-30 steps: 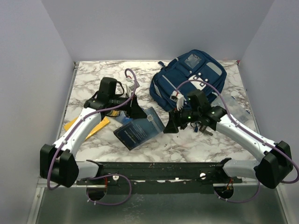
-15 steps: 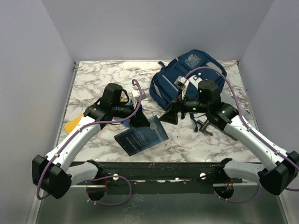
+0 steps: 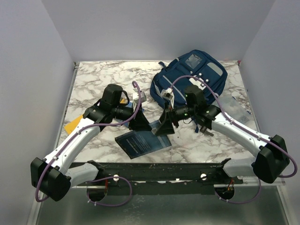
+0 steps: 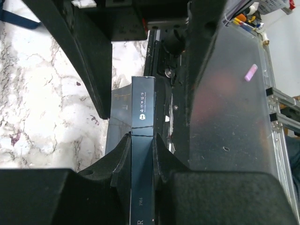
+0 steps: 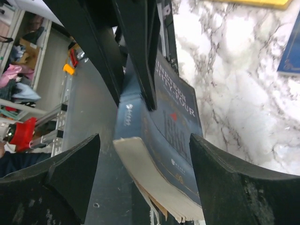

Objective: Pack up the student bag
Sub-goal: Pick up the book from the center of the board.

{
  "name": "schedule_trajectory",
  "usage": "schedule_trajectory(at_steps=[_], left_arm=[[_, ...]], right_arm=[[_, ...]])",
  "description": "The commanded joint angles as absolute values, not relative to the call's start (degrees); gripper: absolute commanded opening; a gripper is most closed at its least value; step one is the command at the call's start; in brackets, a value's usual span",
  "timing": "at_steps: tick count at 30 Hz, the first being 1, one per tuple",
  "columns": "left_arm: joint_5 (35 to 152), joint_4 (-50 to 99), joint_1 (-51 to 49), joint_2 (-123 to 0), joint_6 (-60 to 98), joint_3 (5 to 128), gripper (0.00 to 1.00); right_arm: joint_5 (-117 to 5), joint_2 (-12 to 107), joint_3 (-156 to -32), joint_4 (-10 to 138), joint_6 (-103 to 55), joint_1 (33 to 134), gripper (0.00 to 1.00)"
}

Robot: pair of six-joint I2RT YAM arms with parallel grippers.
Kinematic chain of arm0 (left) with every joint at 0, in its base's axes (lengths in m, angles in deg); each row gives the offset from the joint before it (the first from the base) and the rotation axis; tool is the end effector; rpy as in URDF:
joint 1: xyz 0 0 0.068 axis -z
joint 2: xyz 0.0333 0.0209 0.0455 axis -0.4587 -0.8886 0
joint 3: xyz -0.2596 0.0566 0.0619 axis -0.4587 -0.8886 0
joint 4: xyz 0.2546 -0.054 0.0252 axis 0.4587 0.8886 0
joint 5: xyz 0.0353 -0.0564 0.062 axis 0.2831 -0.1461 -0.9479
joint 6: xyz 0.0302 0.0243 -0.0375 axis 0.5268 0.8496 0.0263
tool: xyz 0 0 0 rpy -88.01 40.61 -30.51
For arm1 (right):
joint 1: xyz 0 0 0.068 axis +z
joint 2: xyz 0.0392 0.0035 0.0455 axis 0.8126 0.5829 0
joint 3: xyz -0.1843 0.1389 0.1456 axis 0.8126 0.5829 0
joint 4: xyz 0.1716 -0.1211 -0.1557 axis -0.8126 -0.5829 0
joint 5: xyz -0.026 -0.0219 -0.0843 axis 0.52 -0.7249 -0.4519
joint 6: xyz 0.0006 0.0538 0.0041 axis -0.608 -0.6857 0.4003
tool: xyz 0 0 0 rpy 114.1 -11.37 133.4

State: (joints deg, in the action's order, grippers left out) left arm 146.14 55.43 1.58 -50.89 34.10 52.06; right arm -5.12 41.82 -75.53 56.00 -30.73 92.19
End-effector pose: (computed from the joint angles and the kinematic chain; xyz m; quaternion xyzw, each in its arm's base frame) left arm 0.1870 -0.1387 0.3287 0.4345 0.6731 -0.5269 0.2836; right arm 0.2079 0.2000 0.3071 -0.4045 0.6757 0.5717 0.2302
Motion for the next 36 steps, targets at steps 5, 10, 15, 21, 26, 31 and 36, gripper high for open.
schedule_trajectory(at_steps=[5, 10, 15, 21, 26, 31, 36], left_arm=[[156.3, 49.2, 1.8, -49.2, 29.1, 53.4, 0.00], [157.1, 43.2, 1.8, -48.9, 22.2, 52.7, 0.00], [145.2, 40.7, 1.0, -46.5, 12.8, 53.9, 0.32], [123.4, 45.6, -9.6, -33.7, 1.1, 51.7, 0.97], [115.7, 49.6, -14.3, -24.9, -1.0, 49.5, 0.98], [124.1, 45.3, -14.3, -24.1, -6.5, 46.8, 0.98], [131.7, 40.9, -14.3, -22.5, -10.5, 45.9, 0.98]], right_arm=[[-0.6, 39.0, -68.2, 62.1, -34.4, 92.4, 0.66], [0.8, 38.6, -64.4, 72.0, -42.6, 92.5, 0.33], [-4.5, 38.4, -65.6, 71.7, -48.4, 92.2, 0.00], [-1.9, 35.0, -68.5, 73.9, -58.1, 88.1, 0.00], [3.1, 32.9, -71.3, 80.2, -65.0, 84.5, 0.00], [5.7, 32.5, -73.7, 86.3, -69.2, 83.4, 0.00], [5.8, 31.9, -75.6, 87.1, -69.8, 82.1, 0.00]])
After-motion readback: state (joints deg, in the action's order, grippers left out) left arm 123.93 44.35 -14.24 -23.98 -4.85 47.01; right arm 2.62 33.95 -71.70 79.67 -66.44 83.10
